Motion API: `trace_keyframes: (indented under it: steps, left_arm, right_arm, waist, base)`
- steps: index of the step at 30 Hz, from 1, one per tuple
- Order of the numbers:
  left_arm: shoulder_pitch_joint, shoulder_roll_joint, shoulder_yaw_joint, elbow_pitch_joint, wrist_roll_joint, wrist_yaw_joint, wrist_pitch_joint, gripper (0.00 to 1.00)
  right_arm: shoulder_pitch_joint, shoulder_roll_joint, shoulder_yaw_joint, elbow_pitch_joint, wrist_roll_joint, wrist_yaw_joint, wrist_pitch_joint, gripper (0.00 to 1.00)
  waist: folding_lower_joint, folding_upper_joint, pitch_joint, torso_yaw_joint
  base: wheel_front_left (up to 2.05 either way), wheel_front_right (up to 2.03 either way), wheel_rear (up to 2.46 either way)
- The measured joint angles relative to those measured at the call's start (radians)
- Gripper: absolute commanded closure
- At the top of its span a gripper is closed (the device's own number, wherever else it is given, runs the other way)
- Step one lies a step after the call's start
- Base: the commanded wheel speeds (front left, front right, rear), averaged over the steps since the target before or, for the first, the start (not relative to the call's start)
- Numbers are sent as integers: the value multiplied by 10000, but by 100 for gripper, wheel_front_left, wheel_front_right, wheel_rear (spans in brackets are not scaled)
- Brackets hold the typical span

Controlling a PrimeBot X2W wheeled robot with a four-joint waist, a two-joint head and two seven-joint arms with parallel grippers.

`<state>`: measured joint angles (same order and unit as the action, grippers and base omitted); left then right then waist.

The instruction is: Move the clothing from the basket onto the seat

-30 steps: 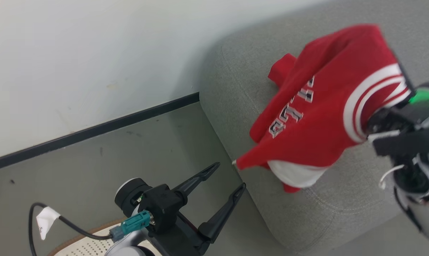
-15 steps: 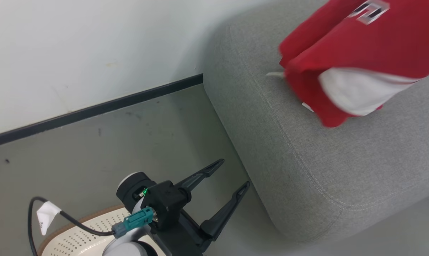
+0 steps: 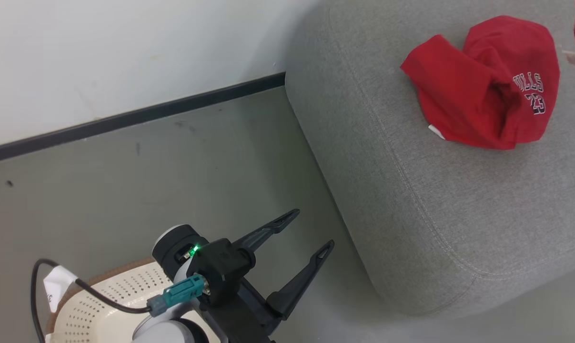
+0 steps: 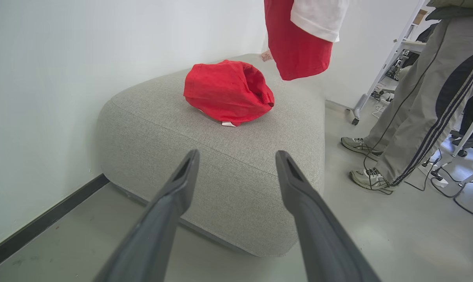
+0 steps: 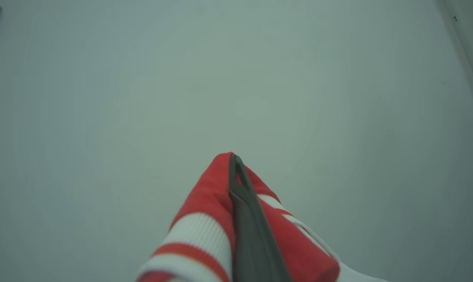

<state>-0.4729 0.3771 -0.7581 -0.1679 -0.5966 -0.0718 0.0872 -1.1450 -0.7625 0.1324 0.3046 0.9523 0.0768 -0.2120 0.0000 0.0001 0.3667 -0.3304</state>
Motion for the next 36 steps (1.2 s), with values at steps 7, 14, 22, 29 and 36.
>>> trace_keyframes:
  steps: [7,14,22,29,36]
  left_arm:
    - [-365,-40,-119,-230,13,-84,207,0]
    - [-507,84,-104,-324,15,-86,366,0]
    - [-740,274,-31,-332,31,-178,433,0]
    - [-848,293,19,-282,31,-253,431,0]
    - [-960,290,23,-226,29,-263,397,0]
  right_arm:
    - [-150,-305,445,989,-874,-322,84,100]
    - [-370,-525,263,1406,-1097,-917,69,100]
    - [337,353,1356,2240,-1225,-940,633,100]
    - [741,428,2454,3250,-2121,-940,1308,100]
    - [1151,278,3080,4017,-2694,-1164,2017,100]
  waist:
    - [0,-1,493,116]
    - [0,0,1080,358]
    - [2,0,1725,632]
    - [1,0,2021,816]
    - [0,0,2107,892]
  base:
    - [0,0,0]
    - [0,0,0]
    - [0,0,0]
    - [0,0,0]
    - [0,0,0]
